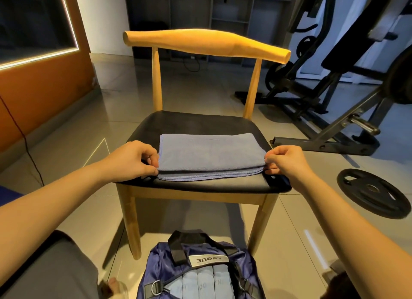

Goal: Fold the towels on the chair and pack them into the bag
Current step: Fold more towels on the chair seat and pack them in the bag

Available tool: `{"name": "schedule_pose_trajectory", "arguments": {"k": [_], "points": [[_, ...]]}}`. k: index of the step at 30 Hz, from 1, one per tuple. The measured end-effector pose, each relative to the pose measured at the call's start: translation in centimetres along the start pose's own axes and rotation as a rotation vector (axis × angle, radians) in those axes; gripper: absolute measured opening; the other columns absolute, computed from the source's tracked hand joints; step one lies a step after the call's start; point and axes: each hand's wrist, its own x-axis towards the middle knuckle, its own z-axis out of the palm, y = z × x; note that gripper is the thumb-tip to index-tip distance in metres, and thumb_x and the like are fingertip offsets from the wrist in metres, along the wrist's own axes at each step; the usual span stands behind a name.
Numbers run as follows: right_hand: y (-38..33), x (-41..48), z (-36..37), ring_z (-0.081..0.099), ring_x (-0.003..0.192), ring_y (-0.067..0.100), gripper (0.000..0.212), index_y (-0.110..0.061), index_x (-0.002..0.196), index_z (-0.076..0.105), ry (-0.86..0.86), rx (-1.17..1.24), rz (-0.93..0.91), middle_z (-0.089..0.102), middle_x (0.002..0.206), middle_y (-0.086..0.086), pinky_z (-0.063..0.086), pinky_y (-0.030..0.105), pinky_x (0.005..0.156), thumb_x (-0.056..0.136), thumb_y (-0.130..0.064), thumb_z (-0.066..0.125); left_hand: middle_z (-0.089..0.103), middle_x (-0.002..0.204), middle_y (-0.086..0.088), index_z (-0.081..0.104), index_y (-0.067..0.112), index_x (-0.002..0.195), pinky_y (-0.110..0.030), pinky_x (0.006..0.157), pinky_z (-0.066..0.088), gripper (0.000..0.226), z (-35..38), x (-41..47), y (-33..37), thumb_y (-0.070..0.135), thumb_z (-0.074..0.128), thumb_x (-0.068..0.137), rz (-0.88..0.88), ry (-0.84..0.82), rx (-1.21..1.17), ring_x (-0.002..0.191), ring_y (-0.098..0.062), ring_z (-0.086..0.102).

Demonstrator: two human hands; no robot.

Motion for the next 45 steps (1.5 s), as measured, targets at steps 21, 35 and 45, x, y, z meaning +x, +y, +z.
{"name": "schedule_pose_trajectory", "arguments": {"k": [21, 35, 45], "points": [[0.3, -3.7, 7.5, 0.061, 0.112, 0.025, 0.023, -0.021, 0.112, 0.071, -0.186, -0.907, -0.931, 0.064, 0.124, 0.001, 0.052, 0.040, 0.093, 0.098, -0.031, 0.055, 0.047, 0.156, 0.010, 0.054, 0.031, 0.146, -0.032, 0.121, 0.027, 0.039, 1.5, 5.4, -2.8, 0.031, 0.043, 0.109, 0.064, -0.005, 0.272, 0.144, -0.013, 0.040], [-6.0, -7.6, 20.1, 0.058, 0.079, 0.034, 0.044, -0.008, 0.092, 0.065, -0.116, -1.025, -1.061, 0.060, 0.089, 0.013, 0.029, 0.035, 0.063, 0.070, -0.037, 0.090, 0.057, 0.147, 0.009, 0.066, 0.028, 0.134, -0.027, 0.118, 0.029, 0.038, 1.0, 6.3, -5.6, 0.010, 0.053, 0.104, 0.025, 0.003, -0.037, 0.139, -0.010, 0.047], [-5.0, -7.1, 21.2, 0.038, 0.059, 0.022, 0.028, -0.015, 0.071, 0.063, -0.001, -0.929, -1.058, 0.052, 0.068, 0.003, 0.020, 0.031, 0.052, 0.066, -0.015, 0.090, 0.063, 0.137, 0.008, 0.072, 0.027, 0.125, -0.027, 0.110, 0.036, 0.037, 0.6, 7.2, -5.4, 0.009, 0.045, 0.106, 0.042, 0.019, -0.051, 0.128, -0.011, 0.052]]}}
